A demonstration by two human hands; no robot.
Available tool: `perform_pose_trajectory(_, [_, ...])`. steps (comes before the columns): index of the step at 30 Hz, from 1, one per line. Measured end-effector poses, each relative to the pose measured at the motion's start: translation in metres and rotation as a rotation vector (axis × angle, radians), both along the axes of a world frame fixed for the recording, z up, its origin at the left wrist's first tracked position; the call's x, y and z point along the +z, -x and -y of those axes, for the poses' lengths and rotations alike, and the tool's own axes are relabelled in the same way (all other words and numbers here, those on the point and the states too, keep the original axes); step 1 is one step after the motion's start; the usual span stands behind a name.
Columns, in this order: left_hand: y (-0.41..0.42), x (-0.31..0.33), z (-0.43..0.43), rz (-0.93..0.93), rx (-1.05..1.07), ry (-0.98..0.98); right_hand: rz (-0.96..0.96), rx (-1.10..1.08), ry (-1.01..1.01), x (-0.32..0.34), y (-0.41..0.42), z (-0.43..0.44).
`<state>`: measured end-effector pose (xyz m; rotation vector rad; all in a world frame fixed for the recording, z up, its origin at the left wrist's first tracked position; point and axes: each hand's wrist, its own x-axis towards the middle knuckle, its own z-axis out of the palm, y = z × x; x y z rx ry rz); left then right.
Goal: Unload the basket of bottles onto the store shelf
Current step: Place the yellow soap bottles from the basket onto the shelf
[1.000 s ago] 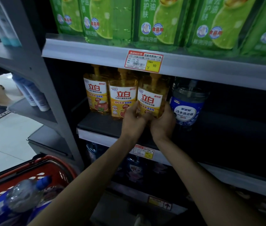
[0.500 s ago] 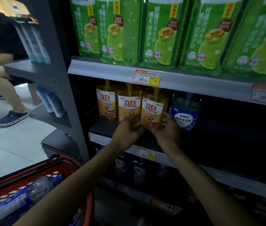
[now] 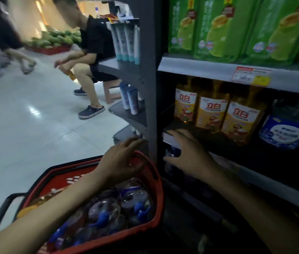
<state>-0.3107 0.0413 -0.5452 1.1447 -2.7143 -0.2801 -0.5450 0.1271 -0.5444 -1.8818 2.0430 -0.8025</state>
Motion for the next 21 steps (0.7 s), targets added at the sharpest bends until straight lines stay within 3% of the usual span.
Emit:
perform_pose_trajectory(11, [-0.186,-0.074,-0.001,0.159,0.378,-0.072,-0.364,0.413,-0.265,-0.046,-0.12,0.035])
perform_pose_trajectory(18, [-0.233,-0.109,0.001,0.456,0.41,0.154,-0.461,0.597,-0.3,-0.075,-0.177,0.05])
perform_pose_trajectory(21, [-0.236,-0.1,0.002,0.52,0.486,0.059,-0.505,0.631,-0.328,-0.084,-0.194,0.057])
